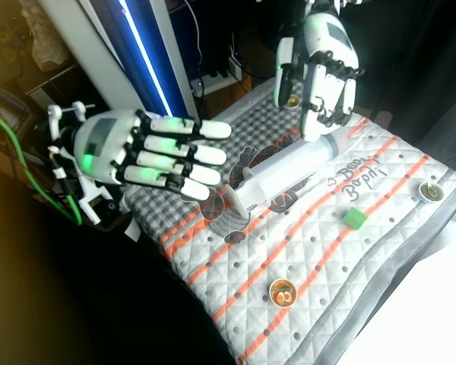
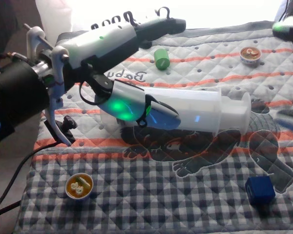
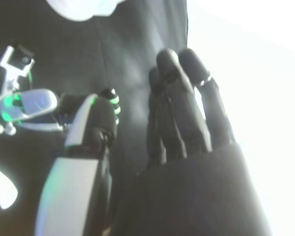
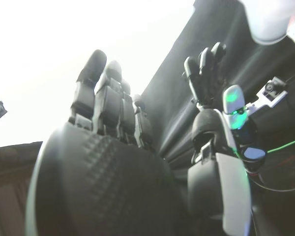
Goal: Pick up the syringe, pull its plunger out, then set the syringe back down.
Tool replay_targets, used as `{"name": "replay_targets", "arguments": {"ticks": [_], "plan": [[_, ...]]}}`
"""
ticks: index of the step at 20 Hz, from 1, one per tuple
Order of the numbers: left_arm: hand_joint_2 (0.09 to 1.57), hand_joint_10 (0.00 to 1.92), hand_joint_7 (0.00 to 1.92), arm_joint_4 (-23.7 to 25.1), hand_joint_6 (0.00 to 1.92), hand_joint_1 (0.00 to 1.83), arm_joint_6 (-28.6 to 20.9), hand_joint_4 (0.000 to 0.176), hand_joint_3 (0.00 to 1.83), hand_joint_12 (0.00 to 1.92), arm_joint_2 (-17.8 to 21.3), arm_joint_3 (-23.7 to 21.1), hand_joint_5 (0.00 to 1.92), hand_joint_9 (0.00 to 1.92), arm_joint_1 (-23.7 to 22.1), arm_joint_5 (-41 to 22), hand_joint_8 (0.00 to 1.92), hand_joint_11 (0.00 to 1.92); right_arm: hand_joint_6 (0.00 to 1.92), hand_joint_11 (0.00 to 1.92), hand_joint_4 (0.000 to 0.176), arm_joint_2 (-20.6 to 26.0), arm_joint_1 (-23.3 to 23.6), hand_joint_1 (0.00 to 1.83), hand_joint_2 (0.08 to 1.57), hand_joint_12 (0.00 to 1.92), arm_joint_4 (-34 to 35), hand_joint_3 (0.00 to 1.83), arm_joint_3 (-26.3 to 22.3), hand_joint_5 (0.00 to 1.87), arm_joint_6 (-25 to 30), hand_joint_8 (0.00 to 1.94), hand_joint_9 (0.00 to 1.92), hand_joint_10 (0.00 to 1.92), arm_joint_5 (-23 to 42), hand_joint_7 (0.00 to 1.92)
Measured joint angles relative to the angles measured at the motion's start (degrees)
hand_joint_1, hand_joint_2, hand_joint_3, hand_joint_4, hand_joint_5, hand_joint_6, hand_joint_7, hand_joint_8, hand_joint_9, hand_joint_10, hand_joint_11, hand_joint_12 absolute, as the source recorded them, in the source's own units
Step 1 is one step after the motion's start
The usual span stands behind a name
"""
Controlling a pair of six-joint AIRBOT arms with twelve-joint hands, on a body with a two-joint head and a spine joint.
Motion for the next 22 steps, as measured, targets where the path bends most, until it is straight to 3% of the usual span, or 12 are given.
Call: {"name": "replay_targets", "arguments": {"ticks": [2,6,8,13,17,19,20,22], "plan": [[0.76,0.02,0.09,-0.5,0.02,0.93,0.0,0.003,0.02,0.81,0.0,0.1,0.15,0.07,0.0,0.2,0.01,0.0,0.05,0.0,0.0,0.0,0.0,0.96,0.82,1.05,0.0,0.0,0.0,0.44,0.0,0.01,0.42,0.03,-0.4,0.45],[0.75,0.02,0.08,-0.4,0.01,0.91,0.0,0.0,0.0,1.05,-3.5,4.3,0.2,0.1,-2.4,-4.5,0.0,0.0,0.03,0.0,0.0,0.0,0.0,0.97,0.84,1.0,-0.1,0.0,0.0,0.45,0.2,0.01,0.42,0.02,-0.4,0.48],[0.74,0.02,0.08,1.0,0.0,0.97,0.0,0.0,0.0,1.0,-7.5,8.2,0.2,0.1,-4.8,-9.2,0.01,0.0,0.02,0.0,0.0,-0.2,0.0,0.96,0.87,0.99,0.1,0.01,0.0,0.46,0.2,0.01,0.43,0.02,-0.5,0.5],[0.73,0.01,0.13,3.5,0.0,0.88,0.0,0.0,0.0,0.92,-12.4,12.9,0.19,0.12,-5.8,-19.3,0.01,0.0,0.01,0.0,0.0,-0.5,0.0,0.93,0.9,1.0,-0.1,0.01,0.1,0.48,0.2,0.01,0.46,0.01,-0.9,0.53],[0.72,0.03,0.21,5.6,0.01,0.93,0.0,0.0,0.0,1.06,-16.2,16.9,0.25,0.18,-5.8,-25.5,0.01,0.0,0.02,0.0,0.0,-0.5,0.4,0.91,0.91,1.0,-0.3,0.01,0.3,0.51,0.4,0.01,0.47,0.01,-1.1,0.55],[0.73,0.05,0.24,5.8,0.01,0.93,0.0,0.0,0.0,1.39,-18.0,18.4,0.27,0.23,-5.7,-27.6,0.01,0.0,0.01,0.0,0.0,-0.5,0.4,0.93,0.91,1.08,-0.3,0.0,0.3,0.5,0.6,0.0,0.48,0.01,-1.1,0.55],[0.73,0.06,0.26,5.8,0.01,0.91,-0.1,0.0,0.0,1.44,-18.8,19.1,0.27,0.26,-5.4,-28.0,0.01,0.0,0.0,0.0,0.0,-0.5,0.4,0.95,0.92,1.03,-0.3,0.0,0.3,0.49,0.6,0.0,0.47,0.01,-1.1,0.54],[0.74,0.04,0.25,6.2,0.0,0.86,0.2,0.0,0.01,1.27,-20.4,21.0,0.24,0.23,-4.5,-29.0,0.0,0.0,0.0,0.0,0.0,-0.5,0.4,0.94,0.94,1.08,-0.3,0.01,0.4,0.49,0.7,0.0,0.49,0.01,-1.1,0.54]]}}
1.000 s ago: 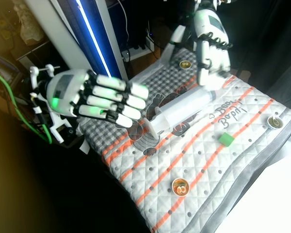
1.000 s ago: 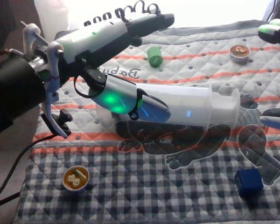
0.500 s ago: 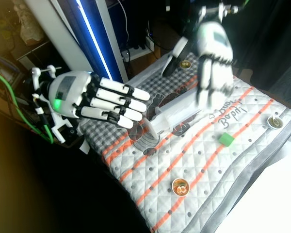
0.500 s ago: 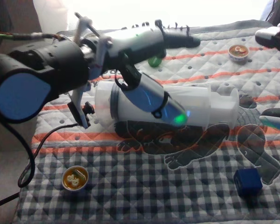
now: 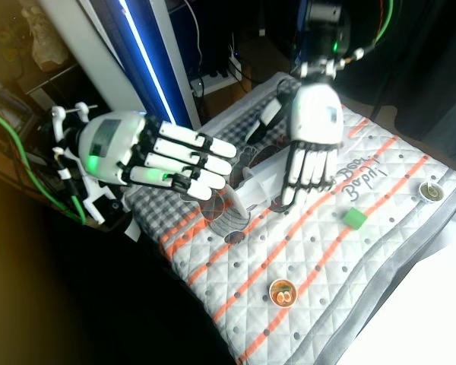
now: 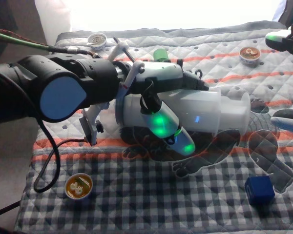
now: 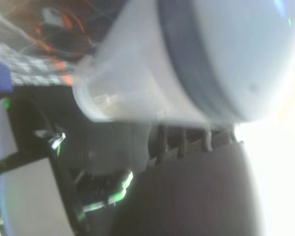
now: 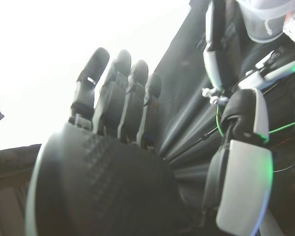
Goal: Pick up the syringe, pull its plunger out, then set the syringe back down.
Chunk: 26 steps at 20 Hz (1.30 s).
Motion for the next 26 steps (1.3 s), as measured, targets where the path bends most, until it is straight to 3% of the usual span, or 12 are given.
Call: {"name": "replay_targets", "arguments": {"ticks": [5,7,8,11,13,15,18,19,20,22,23,26], "plan": [[0.83,0.07,0.39,-0.5,0.03,0.92,-0.3,0.003,0.01,1.47,-2.1,3.2,0.44,0.33,0.9,1.3,0.02,0.0,0.01,0.0,0.0,0.0,0.0,1.01,0.96,1.13,-0.3,0.01,0.3,0.52,0.7,0.02,0.54,0.03,0.0,0.59],[0.93,1.03,0.65,-2.1,0.02,1.11,-0.8,0.0,0.0,1.87,-2.5,4.3,0.67,0.17,1.4,2.0,0.05,0.01,0.02,0.0,0.0,-0.1,0.0,1.0,0.98,1.19,-0.4,0.01,0.3,0.55,0.8,0.02,0.58,0.04,0.0,0.63],[1.06,1.36,0.79,-2.9,0.74,1.16,-1.0,0.0,0.01,1.91,-2.7,4.8,0.94,0.18,1.5,2.5,0.18,0.09,0.02,0.0,0.0,-0.1,0.0,1.02,0.99,1.17,-0.2,0.01,0.3,0.56,0.9,0.02,0.58,0.03,0.0,0.64],[1.23,1.11,0.61,-6.1,1.19,1.19,-1.3,0.0,0.01,1.68,-2.8,5.6,0.89,0.23,2.0,4.4,1.34,0.0,0.03,0.0,0.0,-0.1,0.0,1.04,1.0,1.19,-0.3,0.01,0.3,0.59,1.0,0.02,0.6,0.04,0.0,0.66],[1.21,0.66,0.61,-8.5,1.23,1.13,-1.0,0.0,0.0,1.36,-2.1,5.6,0.82,0.32,2.1,5.2,0.72,0.0,0.03,0.02,0.0,-0.1,0.0,1.03,1.01,1.21,-0.3,0.01,0.3,0.61,1.1,0.02,0.61,0.04,0.0,0.68],[1.25,0.72,0.59,-10.7,1.32,1.18,-1.0,0.0,0.0,1.49,-0.6,5.4,0.86,0.39,2.1,5.8,1.32,0.01,0.03,0.01,0.0,-0.1,0.0,1.03,1.02,1.21,-0.2,0.01,0.3,0.6,1.1,0.02,0.6,0.03,0.0,0.67],[1.27,0.54,0.56,-12.0,1.39,1.17,-0.2,0.0,0.0,1.28,3.4,2.6,0.82,0.44,2.2,6.9,1.4,0.0,0.0,0.0,0.0,-0.1,0.0,1.03,1.02,1.14,-0.2,0.0,0.4,0.56,1.2,0.0,0.54,0.01,0.0,0.59],[1.23,0.51,0.58,-12.0,1.28,1.12,-0.2,0.0,0.0,1.34,4.6,1.4,0.8,0.45,2.2,7.7,0.78,0.0,0.0,0.0,0.0,-0.1,0.0,1.05,1.02,1.13,-0.2,0.0,0.4,0.54,1.3,0.0,0.49,0.0,0.0,0.54],[1.25,0.7,0.59,-11.9,1.32,1.17,0.0,0.0,0.0,1.56,5.7,0.1,0.84,0.42,2.1,8.9,1.26,0.0,0.0,0.0,0.0,-0.1,0.0,1.04,1.0,1.07,-0.4,0.0,0.5,0.46,1.5,0.0,0.4,0.0,0.0,0.43],[1.23,0.84,0.59,-10.8,1.31,1.1,0.1,0.0,0.0,1.65,8.1,-3.0,0.76,0.3,1.5,11.6,0.54,0.0,0.0,0.0,0.0,-0.5,0.7,1.02,0.94,0.99,-0.3,0.0,0.7,0.36,1.7,0.0,0.31,0.0,-0.3,0.3],[1.25,0.94,0.6,-10.3,1.32,1.17,0.1,0.0,0.0,1.73,9.4,-5.2,0.83,0.33,1.3,13.9,1.21,0.0,0.0,0.0,0.024,-1.0,1.6,0.98,0.9,0.89,-0.5,0.0,1.0,0.28,1.7,0.0,0.26,0.0,-0.2,0.25],[1.28,0.98,0.56,-8.7,1.42,1.16,-0.2,0.0,0.0,1.75,11.1,-8.2,0.8,0.29,1.3,16.0,1.43,0.0,0.0,0.0,0.049,-3.5,5.4,0.95,0.86,0.69,-1.3,0.0,3.1,0.17,2.7,0.0,0.15,0.0,-1.3,0.11]]}}
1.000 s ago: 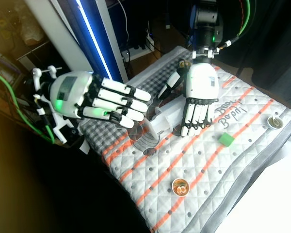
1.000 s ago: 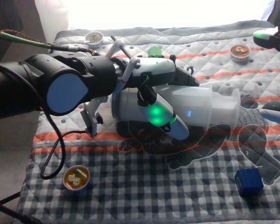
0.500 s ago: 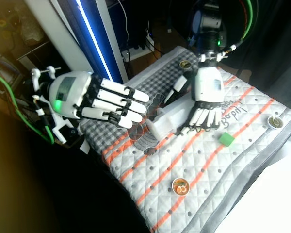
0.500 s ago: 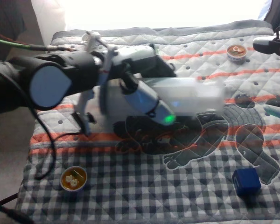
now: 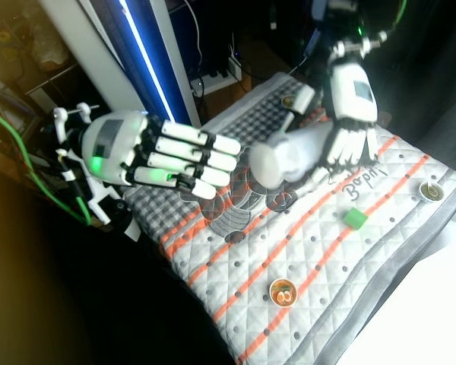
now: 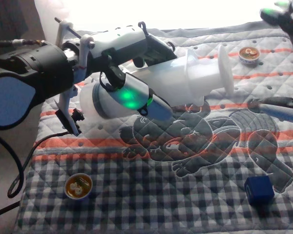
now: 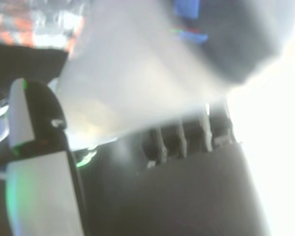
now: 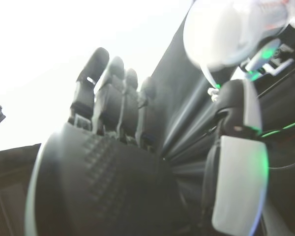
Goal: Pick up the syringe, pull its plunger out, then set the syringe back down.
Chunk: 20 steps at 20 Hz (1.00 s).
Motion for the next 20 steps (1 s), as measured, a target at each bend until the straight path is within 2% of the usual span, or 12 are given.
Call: {"name": "replay_targets", "arguments": {"ticks": [3,4,5,8,11,12,13,14,15,16,17,20], "plan": [[1.25,0.97,0.6,0.6,1.36,1.18,0.1,0.0,0.0,1.75,0.1,-0.3,0.84,0.34,0.0,0.3,1.39,0.0,0.0,0.0,0.006,-5.7,4.8,0.89,0.84,0.8,-5.2,0.0,5.3,0.11,8.6,0.0,0.12,0.0,-4.3,0.1],[1.22,0.97,0.58,0.7,1.27,1.13,0.1,0.0,0.0,1.76,0.1,-0.3,0.82,0.35,0.0,0.3,0.9,0.0,0.0,0.0,0.006,-6.1,5.4,0.88,0.8,0.89,-5.8,0.0,5.4,0.11,8.9,0.0,0.15,0.01,-5.3,0.1],[1.22,0.94,0.61,0.7,1.28,1.11,0.1,0.0,0.0,1.73,0.0,-0.2,0.79,0.33,0.0,0.3,0.64,0.0,0.0,0.0,0.009,-6.3,5.9,0.89,0.79,0.98,-6.8,0.0,5.4,0.1,9.0,0.0,0.14,0.0,-6.1,0.08],[1.22,0.92,0.68,1.1,1.28,1.1,0.2,0.0,0.0,1.73,-0.7,0.1,0.78,0.29,0.0,0.3,0.31,0.0,0.02,0.0,0.0,-6.7,6.3,0.98,0.84,1.13,-8.4,0.0,5.4,0.14,9.0,0.02,0.21,0.03,-6.8,0.14],[1.19,0.84,0.79,1.1,1.2,1.12,0.2,0.0,0.0,1.69,-0.7,-0.3,0.84,0.33,0.0,0.7,0.18,0.0,0.05,0.0,0.0,-6.7,6.3,1.13,0.96,1.37,-7.1,0.0,5.7,0.41,9.0,0.04,0.42,0.15,-7.6,0.43],[1.19,0.8,0.8,1.2,1.2,1.12,0.2,0.0,0.0,1.58,-0.7,-0.3,0.83,0.32,0.0,0.7,0.16,0.0,0.13,0.17,0.0,-6.8,6.3,1.18,1.03,1.43,-6.8,0.0,5.8,0.59,9.0,0.16,0.49,0.55,-8.1,0.62],[1.17,0.67,0.79,1.1,1.15,1.13,0.2,0.0,0.0,1.49,-0.7,-0.3,0.87,0.31,0.0,0.7,0.09,0.0,1.04,0.43,0.0,-7.0,6.3,1.17,1.18,1.51,-7.0,0.01,5.8,0.73,9.0,1.09,0.58,1.01,-8.2,0.77],[1.17,0.66,0.79,1.2,1.15,1.13,0.4,0.0,0.0,1.55,-0.7,-0.3,0.87,0.31,0.0,0.7,0.07,0.0,1.33,0.54,0.015,-7.2,6.3,1.15,1.23,1.61,-7.3,0.0,5.8,0.73,9.0,1.29,0.62,1.28,-8.2,0.77],[1.17,0.67,0.79,1.2,1.14,1.14,0.4,0.0,0.0,1.61,-0.7,-0.4,0.87,0.32,0.1,0.6,0.06,0.0,1.34,0.58,0.023,-7.2,6.3,1.15,1.23,1.74,-7.6,0.0,5.8,0.76,8.9,1.38,0.64,1.49,-8.5,0.75],[1.18,0.72,0.78,1.2,1.16,1.13,0.4,0.0,0.0,1.61,-0.7,-0.4,0.86,0.29,0.1,0.5,0.03,0.0,1.38,0.72,0.016,-7.3,6.3,1.16,1.22,1.78,-7.8,0.0,5.8,0.74,8.9,1.3,0.75,1.53,-8.8,0.83],[1.19,0.77,0.79,1.2,1.2,1.13,0.3,0.0,0.0,1.63,-0.7,-0.4,0.83,0.27,0.2,0.7,0.02,0.0,1.44,0.82,0.0,-7.3,6.3,1.17,1.22,1.73,-7.7,0.0,5.8,0.71,9.2,1.22,0.84,1.45,-9.4,0.88],[1.19,0.75,0.84,1.2,1.21,1.12,0.3,0.0,0.0,1.53,-0.7,-0.5,0.82,0.33,0.2,1.2,0.03,0.0,1.36,0.96,0.0,-7.3,6.3,1.19,1.2,1.72,-7.7,0.0,5.8,0.73,9.2,1.19,0.98,1.45,-9.5,0.92]]}}
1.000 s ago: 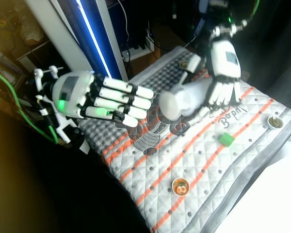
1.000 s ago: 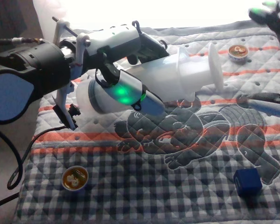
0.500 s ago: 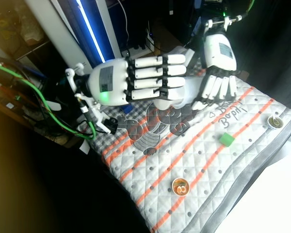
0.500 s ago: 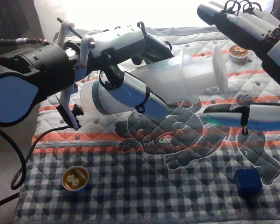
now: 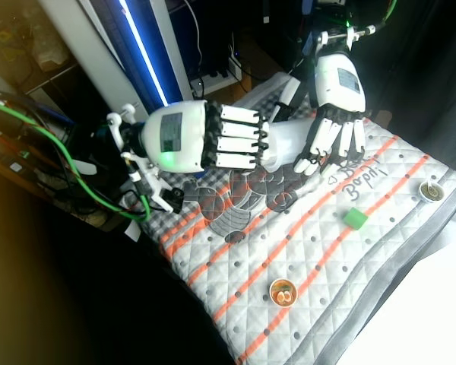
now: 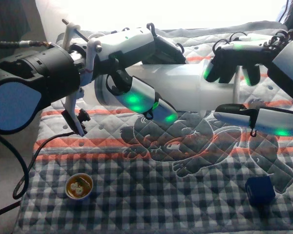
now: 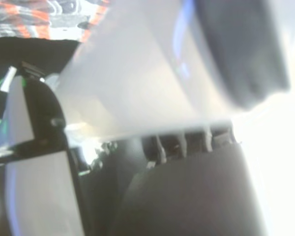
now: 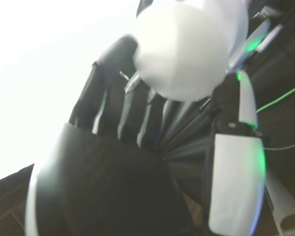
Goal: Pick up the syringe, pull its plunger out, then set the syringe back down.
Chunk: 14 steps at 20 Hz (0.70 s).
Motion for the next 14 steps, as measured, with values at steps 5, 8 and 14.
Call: {"name": "replay_targets", "arguments": {"ticks": [5,8,14], "plan": [[1.21,1.03,0.71,-0.2,1.25,1.11,0.0,0.0,0.0,1.86,1.5,-1.2,0.8,0.25,0.0,0.1,0.34,0.0,1.24,0.94,0.0,0.0,0.0,1.35,1.17,1.71,-0.5,0.0,0.0,0.74,0.0,1.07,0.92,1.39,0.8,0.92],[1.26,1.1,0.57,-0.1,1.36,1.17,0.0,0.0,0.0,1.82,2.3,-1.7,0.83,0.26,0.0,0.3,1.38,0.0,1.23,1.0,0.0,0.1,0.0,1.23,1.17,1.74,-0.4,0.0,0.0,0.78,0.2,1.11,1.06,1.4,1.5,1.0],[1.21,0.95,0.72,-0.3,1.25,1.11,0.0,0.0,0.0,1.75,3.7,-2.8,0.81,0.27,0.2,0.6,0.31,0.0,1.1,1.02,0.0,0.7,0.0,1.22,1.16,1.67,-0.6,0.0,-0.1,0.85,0.7,1.24,1.01,1.41,3.1,0.95]]}}
